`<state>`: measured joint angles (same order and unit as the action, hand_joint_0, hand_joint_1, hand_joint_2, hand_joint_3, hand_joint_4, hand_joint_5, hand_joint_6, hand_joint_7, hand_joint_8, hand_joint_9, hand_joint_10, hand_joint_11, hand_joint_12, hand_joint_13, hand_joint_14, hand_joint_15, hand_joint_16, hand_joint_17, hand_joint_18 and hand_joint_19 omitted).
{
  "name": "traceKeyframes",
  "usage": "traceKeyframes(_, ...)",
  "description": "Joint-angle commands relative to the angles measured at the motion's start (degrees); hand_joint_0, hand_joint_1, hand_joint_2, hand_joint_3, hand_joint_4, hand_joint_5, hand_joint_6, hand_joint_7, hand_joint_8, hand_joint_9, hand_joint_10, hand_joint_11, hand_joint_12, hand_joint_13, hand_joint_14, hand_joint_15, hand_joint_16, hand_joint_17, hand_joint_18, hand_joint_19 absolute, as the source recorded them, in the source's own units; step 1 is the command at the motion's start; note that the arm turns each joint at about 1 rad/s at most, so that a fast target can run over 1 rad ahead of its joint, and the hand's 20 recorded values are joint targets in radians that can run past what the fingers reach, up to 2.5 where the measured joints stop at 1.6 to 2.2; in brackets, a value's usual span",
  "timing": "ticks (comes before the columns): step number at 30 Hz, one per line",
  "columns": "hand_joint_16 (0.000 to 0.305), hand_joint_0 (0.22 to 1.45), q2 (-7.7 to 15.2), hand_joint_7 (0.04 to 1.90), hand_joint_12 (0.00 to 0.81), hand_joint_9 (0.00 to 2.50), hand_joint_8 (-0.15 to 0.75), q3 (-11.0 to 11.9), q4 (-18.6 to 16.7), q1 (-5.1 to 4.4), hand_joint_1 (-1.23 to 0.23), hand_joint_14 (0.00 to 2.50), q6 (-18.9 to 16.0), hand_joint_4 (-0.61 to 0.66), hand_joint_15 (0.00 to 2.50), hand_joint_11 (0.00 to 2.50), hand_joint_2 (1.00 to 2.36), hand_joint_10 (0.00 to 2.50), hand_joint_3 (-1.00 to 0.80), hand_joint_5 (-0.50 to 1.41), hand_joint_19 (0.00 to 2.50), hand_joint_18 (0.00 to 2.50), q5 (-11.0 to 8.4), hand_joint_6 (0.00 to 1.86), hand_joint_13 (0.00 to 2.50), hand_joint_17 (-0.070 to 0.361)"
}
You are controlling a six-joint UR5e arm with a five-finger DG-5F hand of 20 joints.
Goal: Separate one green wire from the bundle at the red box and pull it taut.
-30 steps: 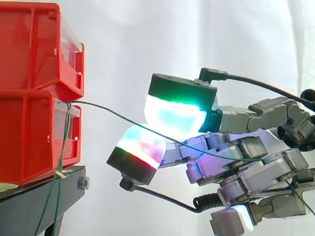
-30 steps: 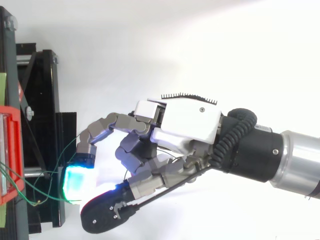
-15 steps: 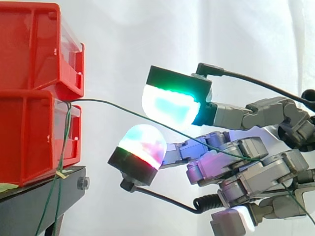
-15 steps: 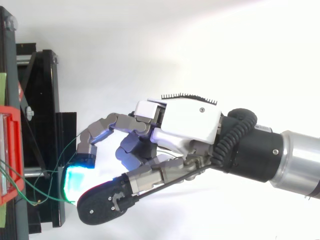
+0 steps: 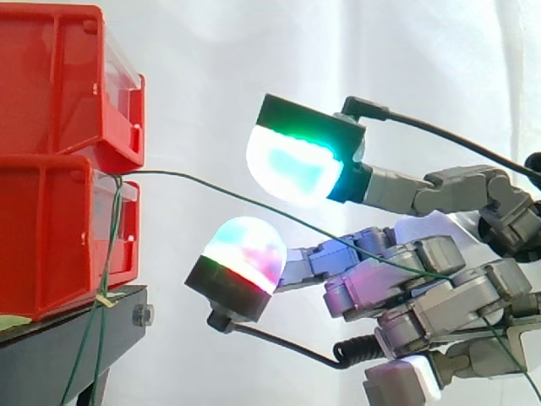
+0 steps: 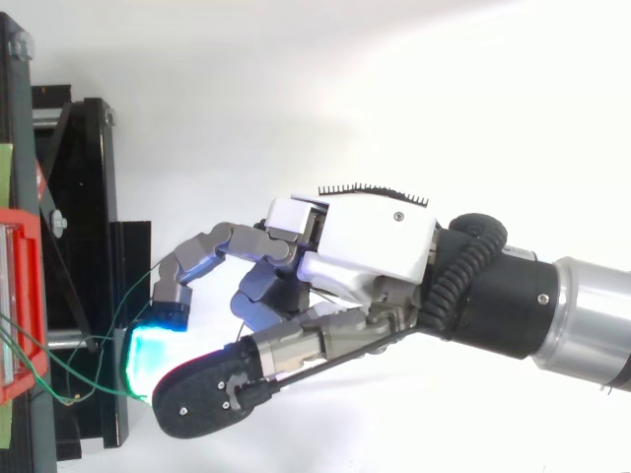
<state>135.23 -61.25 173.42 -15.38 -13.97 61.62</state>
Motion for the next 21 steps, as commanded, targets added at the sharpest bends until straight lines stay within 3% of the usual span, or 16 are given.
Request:
traceKeyframes(1, 0.061, 0.45, 0.0, 0.84, 0.333, 1.13, 0.277, 0.0, 0.0, 0.0, -0.67, 1.38, 0.0, 0.16, 0.87, 1.07, 1.0, 2.5, -0.5, -0.23, 0.75, 1.34, -0.01, 0.94, 1.76, 0.136)
traceKeyframes(6, 0.059, 0.45, 0.0, 0.8, 0.32, 1.07, 0.268, 0.0, -0.1, -0.09, -0.76, 1.56, 0.0, 0.16, 0.78, 0.93, 1.0, 2.5, -0.5, -0.24, 0.73, 1.34, -0.01, 0.94, 1.72, 0.134)
traceKeyframes(9, 0.053, 0.51, 0.0, 0.83, 0.285, 1.05, 0.23, 0.0, 0.1, -0.09, -0.81, 1.61, 0.0, 0.09, 0.81, 0.99, 1.0, 2.5, -0.5, -0.25, 0.76, 1.3, -0.01, 0.93, 1.69, 0.119)
traceKeyframes(15, 0.047, 0.64, 0.0, 0.87, 0.253, 1.08, 0.203, 0.0, -0.1, -0.09, -0.76, 1.59, 0.0, 0.03, 0.85, 1.05, 1.0, 2.5, -0.5, -0.24, 0.79, 1.26, -0.18, 0.93, 1.68, 0.106)
traceKeyframes(21, 0.049, 0.64, 0.0, 0.91, 0.262, 1.11, 0.204, 0.0, -0.1, -0.09, -0.73, 1.65, 0.0, 0.03, 0.82, 1.09, 1.0, 2.5, -0.5, -0.23, 0.82, 1.27, -0.18, 0.93, 1.68, 0.109)
